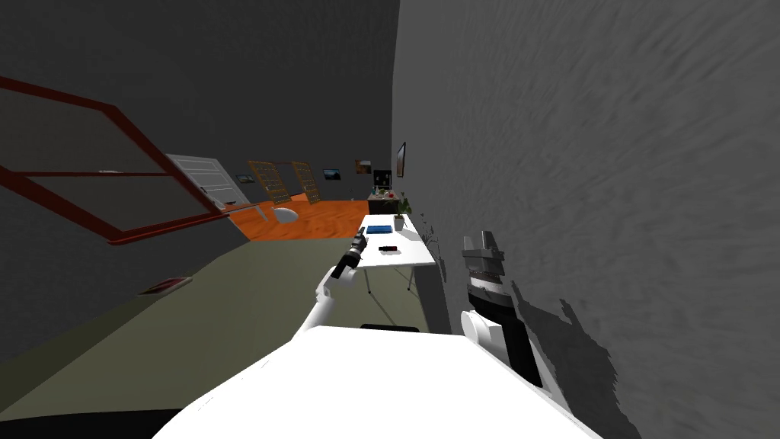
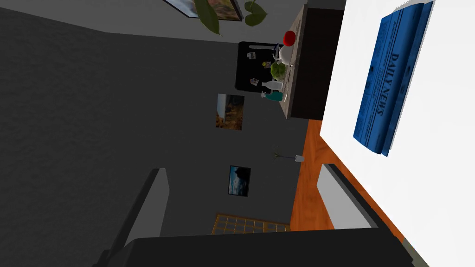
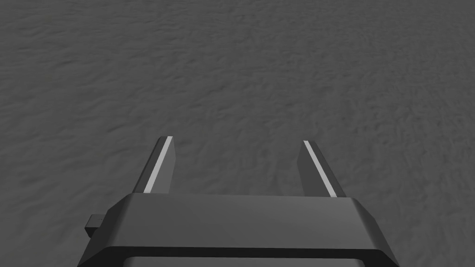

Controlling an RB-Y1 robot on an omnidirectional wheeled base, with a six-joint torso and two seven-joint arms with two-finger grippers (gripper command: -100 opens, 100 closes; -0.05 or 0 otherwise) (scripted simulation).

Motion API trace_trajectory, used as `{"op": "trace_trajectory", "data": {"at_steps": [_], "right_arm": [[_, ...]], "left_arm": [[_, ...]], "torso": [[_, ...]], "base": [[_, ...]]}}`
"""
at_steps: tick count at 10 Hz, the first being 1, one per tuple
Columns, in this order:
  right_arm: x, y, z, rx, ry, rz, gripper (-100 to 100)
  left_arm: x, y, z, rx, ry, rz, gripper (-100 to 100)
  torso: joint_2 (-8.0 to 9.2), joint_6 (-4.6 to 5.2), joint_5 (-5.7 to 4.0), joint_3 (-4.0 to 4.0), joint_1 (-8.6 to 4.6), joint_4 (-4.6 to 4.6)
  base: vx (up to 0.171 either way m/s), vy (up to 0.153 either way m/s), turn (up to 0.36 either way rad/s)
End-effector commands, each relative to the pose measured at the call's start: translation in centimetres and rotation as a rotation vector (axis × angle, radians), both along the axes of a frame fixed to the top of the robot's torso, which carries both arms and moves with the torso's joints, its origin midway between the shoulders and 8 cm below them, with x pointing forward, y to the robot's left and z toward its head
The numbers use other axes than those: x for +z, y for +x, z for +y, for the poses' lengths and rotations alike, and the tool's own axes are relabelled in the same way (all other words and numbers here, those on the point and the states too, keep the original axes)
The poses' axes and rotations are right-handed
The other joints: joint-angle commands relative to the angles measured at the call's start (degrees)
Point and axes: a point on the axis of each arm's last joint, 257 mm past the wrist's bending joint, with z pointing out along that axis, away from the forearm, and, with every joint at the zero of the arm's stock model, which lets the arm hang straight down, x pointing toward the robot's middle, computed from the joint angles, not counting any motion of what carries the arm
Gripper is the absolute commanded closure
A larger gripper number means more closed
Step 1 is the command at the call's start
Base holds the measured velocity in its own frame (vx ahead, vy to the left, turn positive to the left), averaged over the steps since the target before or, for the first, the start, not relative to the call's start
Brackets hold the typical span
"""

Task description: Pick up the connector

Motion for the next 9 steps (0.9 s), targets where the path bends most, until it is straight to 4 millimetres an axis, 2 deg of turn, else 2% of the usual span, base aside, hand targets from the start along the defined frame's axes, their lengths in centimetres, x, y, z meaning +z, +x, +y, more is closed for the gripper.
{"op": "trace_trajectory", "data": {"at_steps": [1, 7, 8, 9], "right_arm": [[0.0, 0.0, 0.0, 0.000, 0.000, 0.000, 0], [0.0, 0.0, 0.0, 0.000, 0.000, 0.000, 0], [0.0, 0.0, 0.0, 0.000, 0.000, 0.000, 0], [0.0, 0.0, 0.0, 0.000, 0.000, 0.000, 0]], "left_arm": [[-1.2, 1.5, -0.7, -0.018, -0.020, 0.058, -100], [-5.1, 5.7, -2.5, -0.045, -0.056, 0.234, -100], [-5.9, 5.9, -2.5, -0.043, -0.050, 0.264, -100], [-6.1, 6.9, -2.9, -0.048, -0.065, 0.297, -100]], "torso": [[0.00, 0.00, 0.00, 0.00, 0.00, 0.00], [0.01, -0.01, 0.00, 0.01, 0.00, 0.00], [-0.01, -0.01, 0.00, 0.00, 0.00, 0.00], [-0.01, 0.00, 0.00, -0.01, 0.00, 0.00]], "base": [[-0.012, -0.026, 0.026], [-0.007, -0.024, 0.020], [-0.001, -0.021, 0.013], [0.000, -0.024, 0.016]]}}
